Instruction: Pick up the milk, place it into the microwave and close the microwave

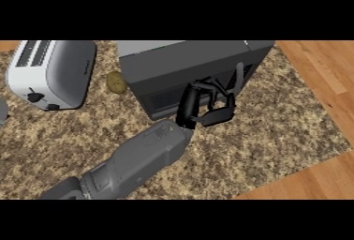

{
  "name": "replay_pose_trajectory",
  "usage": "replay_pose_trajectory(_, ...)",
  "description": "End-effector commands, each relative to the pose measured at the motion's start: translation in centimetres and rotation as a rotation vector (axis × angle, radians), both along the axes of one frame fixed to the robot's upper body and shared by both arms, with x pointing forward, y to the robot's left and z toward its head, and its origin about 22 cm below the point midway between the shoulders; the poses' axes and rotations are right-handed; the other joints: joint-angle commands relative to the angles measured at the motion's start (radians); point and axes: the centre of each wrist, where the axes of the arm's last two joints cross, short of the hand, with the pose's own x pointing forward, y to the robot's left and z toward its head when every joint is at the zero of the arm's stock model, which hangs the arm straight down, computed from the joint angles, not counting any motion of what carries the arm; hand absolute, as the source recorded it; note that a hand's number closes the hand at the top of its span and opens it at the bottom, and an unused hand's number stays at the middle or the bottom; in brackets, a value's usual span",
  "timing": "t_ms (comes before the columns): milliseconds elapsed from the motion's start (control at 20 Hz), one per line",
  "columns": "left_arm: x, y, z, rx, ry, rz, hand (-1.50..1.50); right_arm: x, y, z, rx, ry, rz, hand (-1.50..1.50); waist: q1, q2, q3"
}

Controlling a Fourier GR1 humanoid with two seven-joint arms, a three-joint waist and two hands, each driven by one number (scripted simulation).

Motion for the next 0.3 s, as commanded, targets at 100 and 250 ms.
replay_pose_trajectory(100, 1.38, 3.58, -3.36, 0.023, 0.16, 0.242, -1.5, -0.73, -0.43, 0.43, -0.006, 0.008, -0.017, -1.5, 0.037, 0.003, -0.004)
replay_pose_trajectory(250, 1.31, 3.85, -3.84, 0.038, 0.164, 0.241, -1.5, -1.24, -0.29, 0.07, -0.012, 0.026, -0.003, -1.5, 0.04, 0.005, -0.003)
